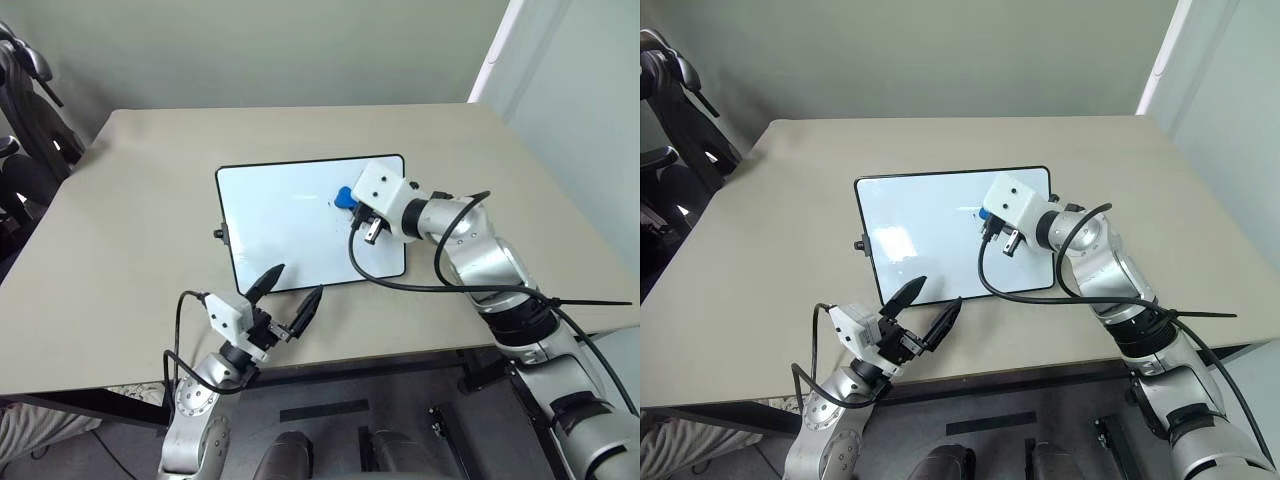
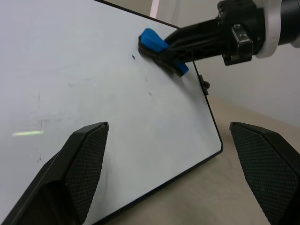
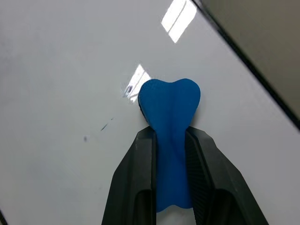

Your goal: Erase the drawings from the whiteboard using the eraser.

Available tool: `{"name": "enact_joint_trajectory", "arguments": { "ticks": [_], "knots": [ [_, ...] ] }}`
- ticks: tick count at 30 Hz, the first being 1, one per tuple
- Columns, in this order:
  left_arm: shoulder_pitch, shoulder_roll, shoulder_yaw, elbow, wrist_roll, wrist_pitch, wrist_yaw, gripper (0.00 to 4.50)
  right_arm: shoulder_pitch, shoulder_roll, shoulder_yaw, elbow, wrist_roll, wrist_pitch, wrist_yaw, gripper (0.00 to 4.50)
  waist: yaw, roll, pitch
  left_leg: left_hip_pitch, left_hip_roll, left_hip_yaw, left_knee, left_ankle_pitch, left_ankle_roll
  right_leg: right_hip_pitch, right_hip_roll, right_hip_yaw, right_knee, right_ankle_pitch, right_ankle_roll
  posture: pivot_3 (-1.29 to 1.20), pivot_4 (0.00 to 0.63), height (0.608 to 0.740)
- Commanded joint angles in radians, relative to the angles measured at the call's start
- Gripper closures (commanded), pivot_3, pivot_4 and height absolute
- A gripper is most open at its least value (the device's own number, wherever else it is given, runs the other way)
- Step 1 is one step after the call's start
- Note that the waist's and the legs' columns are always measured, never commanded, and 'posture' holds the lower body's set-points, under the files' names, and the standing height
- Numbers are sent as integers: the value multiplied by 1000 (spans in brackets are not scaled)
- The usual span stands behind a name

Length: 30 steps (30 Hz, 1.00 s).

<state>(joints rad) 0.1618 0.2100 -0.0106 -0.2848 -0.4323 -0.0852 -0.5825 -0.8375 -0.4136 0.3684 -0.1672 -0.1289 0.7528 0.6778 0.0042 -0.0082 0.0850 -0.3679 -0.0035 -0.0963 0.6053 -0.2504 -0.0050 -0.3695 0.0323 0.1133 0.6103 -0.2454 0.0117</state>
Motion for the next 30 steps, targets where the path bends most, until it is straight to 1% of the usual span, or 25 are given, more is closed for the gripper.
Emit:
{"name": "enact_joint_trajectory", "arguments": {
  "ticks": [1, 5, 10, 20, 23, 30],
  "knots": [
    [-6, -5, -1, -30, -5, -14, -3, 0, -15, 9, -22, -42, 12, 3, -3, 3642, 0, 0, 0, 0, 0, 0, 0, 0, 0, 0, 0, 0, 0, 0, 0, 0, 150, 740],
    [0, -6, -2, -40, -2, -15, 2, 0, 13, 22, -3, -40, 40, 7, 25, 3642, 0, 0, 0, 0, 0, 0, 0, 0, 0, 0, 0, 0, 0, 0, 0, 0, 150, 740],
    [9, -3, 4, -51, -6, -15, 6, 0, 37, 22, 32, -42, 39, -4, 47, 3642, -2, 0, 0, 1, 0, 0, 0, 0, 0, 0, 0, 0, 0, 0, 0, 0, 150, 740],
    [22, -2, 5, -66, -9, -12, 8, 0, 69, -11, 92, -47, 28, 5, 109, 3642, -2, 0, 0, 1, 0, 0, 0, 1, 0, 0, 0, 0, 0, -1, 0, 0, 150, 740],
    [23, -2, 6, -67, -11, -12, 7, 0, 62, -19, 90, -42, 26, 4, 117, 3642, -2, 0, 0, 1, 0, 0, 0, 1, 0, 0, 0, 0, 1, -1, 0, 0, 150, 740],
    [22, 2, 9, -71, -14, -9, 5, 0, 12, 0, 30, -3, 24, 0, 76, 3642, -2, 0, 0, 0, 0, 0, 0, 1, 0, 0, 0, 0, 1, -1, 0, 0, 150, 740]
  ]
}}
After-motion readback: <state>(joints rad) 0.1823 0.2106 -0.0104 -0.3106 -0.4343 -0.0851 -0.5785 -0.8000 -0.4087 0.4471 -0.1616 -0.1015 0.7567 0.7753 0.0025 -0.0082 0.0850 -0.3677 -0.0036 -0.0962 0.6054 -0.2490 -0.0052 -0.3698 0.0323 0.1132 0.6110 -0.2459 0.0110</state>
